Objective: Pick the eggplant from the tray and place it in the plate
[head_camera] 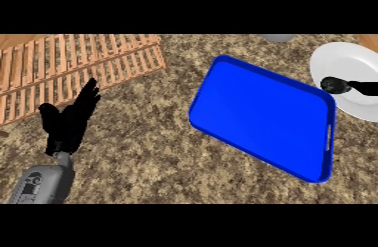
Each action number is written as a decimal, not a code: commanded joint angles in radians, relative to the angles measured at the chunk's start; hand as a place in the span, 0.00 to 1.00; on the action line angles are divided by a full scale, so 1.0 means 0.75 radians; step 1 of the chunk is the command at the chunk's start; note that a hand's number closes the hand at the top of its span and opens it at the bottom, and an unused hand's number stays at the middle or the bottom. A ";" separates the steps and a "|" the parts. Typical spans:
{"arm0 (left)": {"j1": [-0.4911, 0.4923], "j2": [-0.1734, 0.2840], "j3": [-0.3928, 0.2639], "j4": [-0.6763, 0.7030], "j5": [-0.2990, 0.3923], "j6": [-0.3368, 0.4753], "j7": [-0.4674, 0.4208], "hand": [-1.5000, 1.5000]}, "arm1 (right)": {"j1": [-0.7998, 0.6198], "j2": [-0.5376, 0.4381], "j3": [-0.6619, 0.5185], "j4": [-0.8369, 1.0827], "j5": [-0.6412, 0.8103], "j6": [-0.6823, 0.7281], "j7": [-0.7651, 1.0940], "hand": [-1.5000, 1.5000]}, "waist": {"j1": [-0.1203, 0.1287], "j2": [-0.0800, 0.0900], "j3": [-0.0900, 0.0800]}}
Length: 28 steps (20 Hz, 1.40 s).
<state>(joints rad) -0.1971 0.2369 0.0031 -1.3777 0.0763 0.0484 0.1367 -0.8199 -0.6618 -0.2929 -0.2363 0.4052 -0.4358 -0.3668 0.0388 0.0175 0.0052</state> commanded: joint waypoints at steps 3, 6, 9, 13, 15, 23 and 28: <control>-0.030 0.003 0.017 0.029 0.000 0.003 0.023 0.50 | -0.034 0.020 -0.153 -0.116 -0.187 0.148 -0.304 0.00 | -0.027 -0.010 -0.003; -0.009 -0.004 0.017 0.042 -0.004 -0.011 -0.009 0.50 | -0.072 -0.011 -0.222 -0.104 -0.268 0.226 -0.213 0.00 | -0.035 -0.015 -0.005; 0.012 -0.011 0.000 -0.034 -0.014 0.014 0.063 0.50 | -0.045 -0.025 -0.292 -0.048 -0.361 0.393 -0.144 0.00 | -0.034 -0.018 -0.004; 0.058 0.032 0.049 0.020 0.002 -0.039 -0.038 0.50 | -0.031 -0.099 -0.350 0.013 -0.438 0.613 -0.096 0.00 | -0.024 -0.010 -0.004; 0.025 -0.005 0.016 0.005 -0.036 0.000 -0.002 0.50 | -0.015 -0.095 -0.335 -0.005 -0.441 0.665 -0.103 0.00 | -0.030 -0.013 -0.005; 0.022 0.035 0.091 0.037 0.008 -0.073 -0.048 0.50 | 0.126 -0.154 -0.365 0.030 -0.469 0.691 -0.299 0.00 | -0.018 -0.007 -0.004; -0.034 -0.002 0.058 0.011 -0.029 -0.030 0.037 0.50 | 0.183 -0.158 -0.377 0.058 -0.483 0.684 -0.357 0.00 | -0.018 -0.007 -0.003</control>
<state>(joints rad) -0.2019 0.2426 0.0472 -1.3791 0.0668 0.0196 0.1617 -0.7178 -0.7849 -0.5664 -0.2100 0.0526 0.0851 -0.5919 0.0247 0.0109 0.0027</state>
